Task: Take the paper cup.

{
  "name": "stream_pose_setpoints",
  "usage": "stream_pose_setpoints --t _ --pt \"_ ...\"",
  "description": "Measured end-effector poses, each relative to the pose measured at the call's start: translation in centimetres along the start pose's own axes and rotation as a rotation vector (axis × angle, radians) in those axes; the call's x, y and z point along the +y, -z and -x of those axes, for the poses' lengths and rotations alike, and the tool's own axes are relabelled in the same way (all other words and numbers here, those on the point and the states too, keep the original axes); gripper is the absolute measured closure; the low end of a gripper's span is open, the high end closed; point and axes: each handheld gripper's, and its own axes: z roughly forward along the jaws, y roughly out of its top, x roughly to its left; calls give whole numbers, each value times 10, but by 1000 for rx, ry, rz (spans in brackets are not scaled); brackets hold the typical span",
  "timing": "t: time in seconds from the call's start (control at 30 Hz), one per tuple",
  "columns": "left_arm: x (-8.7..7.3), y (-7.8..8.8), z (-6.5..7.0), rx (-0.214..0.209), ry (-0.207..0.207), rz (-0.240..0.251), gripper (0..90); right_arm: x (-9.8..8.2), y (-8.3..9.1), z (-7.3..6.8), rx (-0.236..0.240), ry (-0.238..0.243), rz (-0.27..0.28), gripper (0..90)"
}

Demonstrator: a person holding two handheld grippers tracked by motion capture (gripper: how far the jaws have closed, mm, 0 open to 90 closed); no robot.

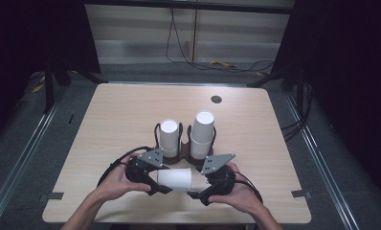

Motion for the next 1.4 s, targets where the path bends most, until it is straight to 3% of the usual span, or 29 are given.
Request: stream_pose_setpoints --t 0.17,0.67,1.1,1.33,1.37,1.4 --pt "-6 -2 -2 -2 16 55 334 -9 -2 -2 0 -17 13 160" --pt "-13 0 -3 3 47 186 334 -12 1 0 -12 -40 42 163" --pt "-12 0 2 0 51 292 335 -16 14 4 -8 -81 156 162" --pt "-14 0 2 -6 53 313 334 -17 19 6 -2 -94 219 147" --pt "-14 1 1 0 54 343 334 -17 21 6 -1 -94 235 146" --pt "-14 1 1 0 54 343 334 -17 21 6 -1 -94 235 146"
